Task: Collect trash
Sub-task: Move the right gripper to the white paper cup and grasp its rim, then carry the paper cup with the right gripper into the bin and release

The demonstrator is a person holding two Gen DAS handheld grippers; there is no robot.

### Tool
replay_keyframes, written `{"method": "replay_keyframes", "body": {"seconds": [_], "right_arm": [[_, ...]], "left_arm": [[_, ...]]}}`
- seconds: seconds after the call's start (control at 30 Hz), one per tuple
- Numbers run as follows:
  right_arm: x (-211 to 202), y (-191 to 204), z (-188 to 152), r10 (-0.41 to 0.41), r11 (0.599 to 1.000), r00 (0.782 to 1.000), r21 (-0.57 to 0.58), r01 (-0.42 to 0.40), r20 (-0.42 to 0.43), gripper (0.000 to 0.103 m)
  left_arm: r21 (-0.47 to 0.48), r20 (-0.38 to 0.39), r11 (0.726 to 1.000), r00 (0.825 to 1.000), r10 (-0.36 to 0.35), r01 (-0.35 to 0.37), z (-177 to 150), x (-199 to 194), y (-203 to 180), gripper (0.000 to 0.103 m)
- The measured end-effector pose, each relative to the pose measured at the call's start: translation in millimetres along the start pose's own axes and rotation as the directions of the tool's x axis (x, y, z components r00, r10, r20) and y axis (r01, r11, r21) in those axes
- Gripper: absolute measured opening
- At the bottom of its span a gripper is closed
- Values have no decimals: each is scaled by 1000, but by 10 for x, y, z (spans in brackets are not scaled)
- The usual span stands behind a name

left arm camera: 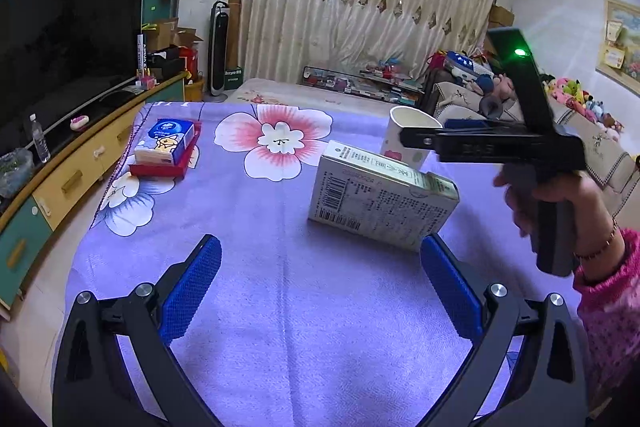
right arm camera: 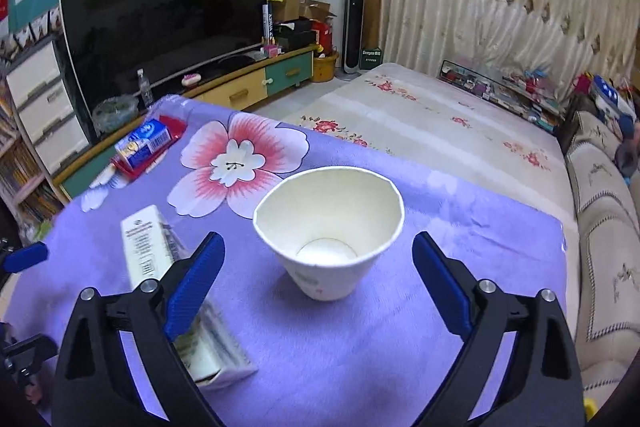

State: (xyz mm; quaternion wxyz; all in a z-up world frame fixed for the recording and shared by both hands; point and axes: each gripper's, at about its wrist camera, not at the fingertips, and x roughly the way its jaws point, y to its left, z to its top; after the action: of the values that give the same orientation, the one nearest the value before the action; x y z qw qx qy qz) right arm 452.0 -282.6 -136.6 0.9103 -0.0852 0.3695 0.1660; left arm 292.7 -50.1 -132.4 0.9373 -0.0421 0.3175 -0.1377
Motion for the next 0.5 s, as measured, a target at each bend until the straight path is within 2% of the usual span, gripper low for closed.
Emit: {"method": "replay_keyframes", "body": {"seconds": [0.2,0.27,0.3,0.4,0.5], "right_arm": [[244,-49,79,19,1000,1000,-10,-19,-19,91],[297,-55,77,13,1000,1000,-5,-13,-26,78],[330,-61,76,20,1000,999,5,-20,-39,65],[308,-92,60,27,999,999,39,-25,-36,57],[173,-95,15,14,999,1000,46,-13,-20,56]], "left_arm": [[11,-23,1000,999,-28,29,-17,52,-54,98],[9,-32,999,999,-32,32,-23,70,-57,98],[6,-38,999,999,-35,36,-28,88,-56,98],[-1,-46,999,998,-41,41,-37,90,-47,98],[-2,-47,999,998,-46,46,-42,96,-49,98]]}}
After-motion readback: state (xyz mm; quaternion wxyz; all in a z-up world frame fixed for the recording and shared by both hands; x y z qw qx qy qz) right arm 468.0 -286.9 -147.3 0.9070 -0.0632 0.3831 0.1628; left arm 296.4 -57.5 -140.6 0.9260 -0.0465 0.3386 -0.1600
